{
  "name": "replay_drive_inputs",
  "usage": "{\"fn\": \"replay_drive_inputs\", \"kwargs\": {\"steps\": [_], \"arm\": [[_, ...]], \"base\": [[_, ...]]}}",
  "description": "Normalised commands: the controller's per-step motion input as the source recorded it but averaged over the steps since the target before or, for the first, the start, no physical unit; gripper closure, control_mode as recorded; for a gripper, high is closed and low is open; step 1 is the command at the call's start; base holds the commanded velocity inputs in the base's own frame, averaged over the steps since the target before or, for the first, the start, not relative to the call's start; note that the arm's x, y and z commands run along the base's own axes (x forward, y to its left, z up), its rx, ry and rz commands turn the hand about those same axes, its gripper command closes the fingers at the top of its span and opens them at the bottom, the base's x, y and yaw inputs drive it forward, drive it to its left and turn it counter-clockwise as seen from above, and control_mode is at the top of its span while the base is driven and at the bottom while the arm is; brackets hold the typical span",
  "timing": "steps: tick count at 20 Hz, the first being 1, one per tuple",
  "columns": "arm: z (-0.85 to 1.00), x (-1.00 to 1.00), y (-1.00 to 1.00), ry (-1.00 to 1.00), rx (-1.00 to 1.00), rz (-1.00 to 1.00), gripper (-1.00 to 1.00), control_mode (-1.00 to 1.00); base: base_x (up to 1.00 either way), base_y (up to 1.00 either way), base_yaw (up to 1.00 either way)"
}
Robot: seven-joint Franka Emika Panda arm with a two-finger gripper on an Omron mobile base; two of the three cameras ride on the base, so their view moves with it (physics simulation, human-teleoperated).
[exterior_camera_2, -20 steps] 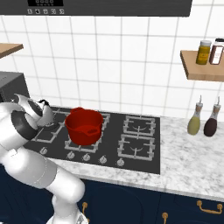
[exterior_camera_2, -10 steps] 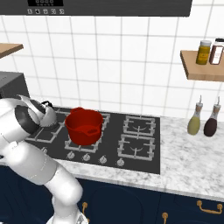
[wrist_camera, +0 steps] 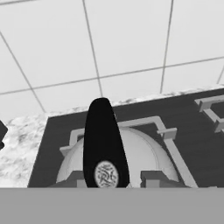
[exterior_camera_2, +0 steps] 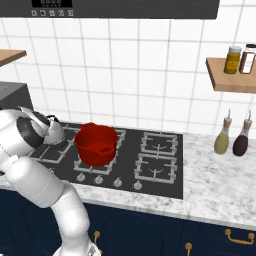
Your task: Pick the kettle from the counter and place it on a stove burner. Then turn the burner on.
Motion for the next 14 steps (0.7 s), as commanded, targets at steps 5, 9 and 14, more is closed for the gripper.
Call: {"fn": "replay_drive_inputs", "kwargs": {"steps": [5, 9, 14], "arm": [[-0.13, 0.0, 0.09, 0.0, -0.01, -0.05, -1.0, -1.0], [0.0, 0.0, 0.0, 0.0, 0.0, -0.04, -1.0, -1.0], [0.0, 0.0, 0.0, 0.0, 0.0, -0.05, -1.0, -1.0]], "base": [[0.0, 0.0, 0.0], [0.0, 0.0, 0.0], [0.0, 0.0, 0.0]]}}
